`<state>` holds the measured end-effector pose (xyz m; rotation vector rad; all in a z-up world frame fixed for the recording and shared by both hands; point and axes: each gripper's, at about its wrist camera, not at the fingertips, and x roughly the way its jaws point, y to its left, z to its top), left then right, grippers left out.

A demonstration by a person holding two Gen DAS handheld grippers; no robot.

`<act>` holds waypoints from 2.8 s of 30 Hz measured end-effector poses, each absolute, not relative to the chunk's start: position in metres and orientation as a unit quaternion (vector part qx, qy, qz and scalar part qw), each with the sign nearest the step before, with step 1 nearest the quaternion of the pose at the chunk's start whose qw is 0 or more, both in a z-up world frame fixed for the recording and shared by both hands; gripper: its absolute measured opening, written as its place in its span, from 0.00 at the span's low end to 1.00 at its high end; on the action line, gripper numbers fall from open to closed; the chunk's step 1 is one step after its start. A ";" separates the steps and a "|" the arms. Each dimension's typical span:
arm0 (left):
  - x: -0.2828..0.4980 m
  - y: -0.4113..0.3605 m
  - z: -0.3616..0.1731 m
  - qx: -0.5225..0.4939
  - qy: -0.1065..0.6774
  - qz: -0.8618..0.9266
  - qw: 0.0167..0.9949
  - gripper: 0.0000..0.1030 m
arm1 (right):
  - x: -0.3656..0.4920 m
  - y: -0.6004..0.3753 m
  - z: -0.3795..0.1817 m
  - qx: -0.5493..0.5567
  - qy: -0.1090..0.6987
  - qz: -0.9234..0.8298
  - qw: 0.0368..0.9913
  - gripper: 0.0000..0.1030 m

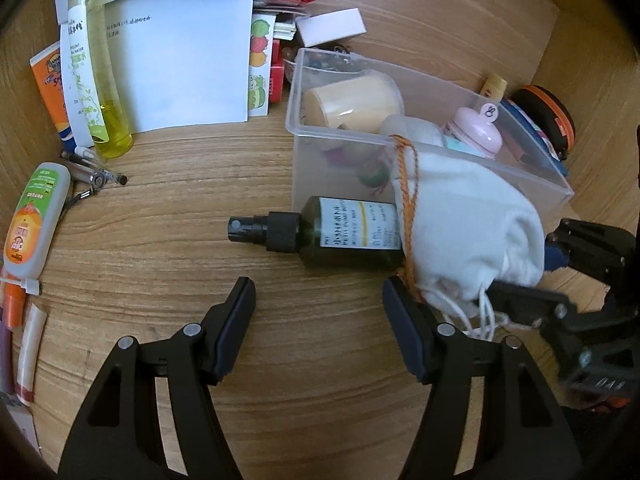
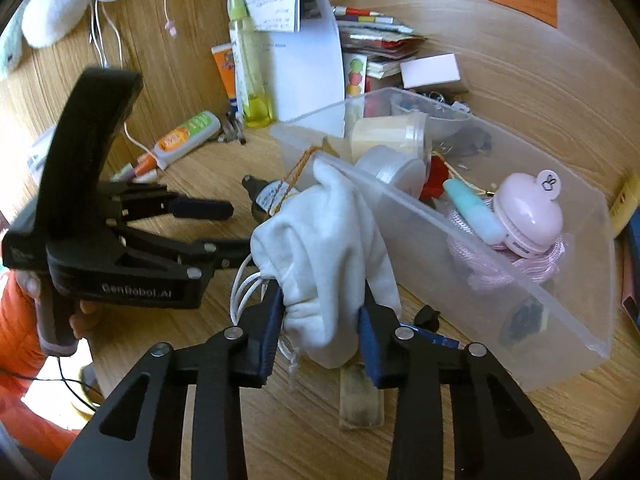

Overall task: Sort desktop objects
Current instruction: 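Grasp the white drawstring pouch with the right tool while the left grasps the green spray bottle, then lift and carry the white pouch and green spray bottle over the clear box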

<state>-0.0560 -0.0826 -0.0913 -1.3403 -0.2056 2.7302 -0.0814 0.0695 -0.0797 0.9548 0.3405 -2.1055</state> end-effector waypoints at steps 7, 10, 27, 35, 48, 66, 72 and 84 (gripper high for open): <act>-0.057 -0.072 -0.086 -0.433 -0.065 0.897 0.055 0.71 | -0.073 0.080 -0.055 0.347 0.122 -0.844 0.390 0.25; -0.063 -0.068 -0.087 -0.435 -0.065 0.896 0.057 0.71 | -0.071 0.087 -0.045 0.335 0.117 -0.851 0.386 0.24; -0.078 -0.065 -0.095 -0.425 -0.072 0.902 0.020 0.59 | -0.076 0.097 -0.012 0.300 0.110 -0.867 0.383 0.22; -0.056 -0.078 -0.083 -0.401 -0.102 0.910 0.007 0.59 | -0.082 0.101 0.004 0.290 0.092 -0.870 0.389 0.21; -0.041 -0.086 -0.028 -0.338 -0.105 0.935 0.009 0.59 | -0.111 0.112 0.015 0.264 0.105 -0.900 0.331 0.20; -0.103 -0.044 -0.012 -0.345 -0.066 0.935 0.042 0.59 | -0.163 0.122 -0.021 0.292 0.088 -0.908 0.289 0.21; -0.124 -0.031 -0.014 -0.355 -0.054 0.932 0.048 0.59 | -0.169 0.122 -0.030 0.296 0.081 -0.903 0.300 0.27; -0.151 -0.019 -0.026 -0.381 -0.044 0.922 0.047 0.60 | -0.170 0.129 -0.039 0.305 0.091 -0.901 0.296 0.61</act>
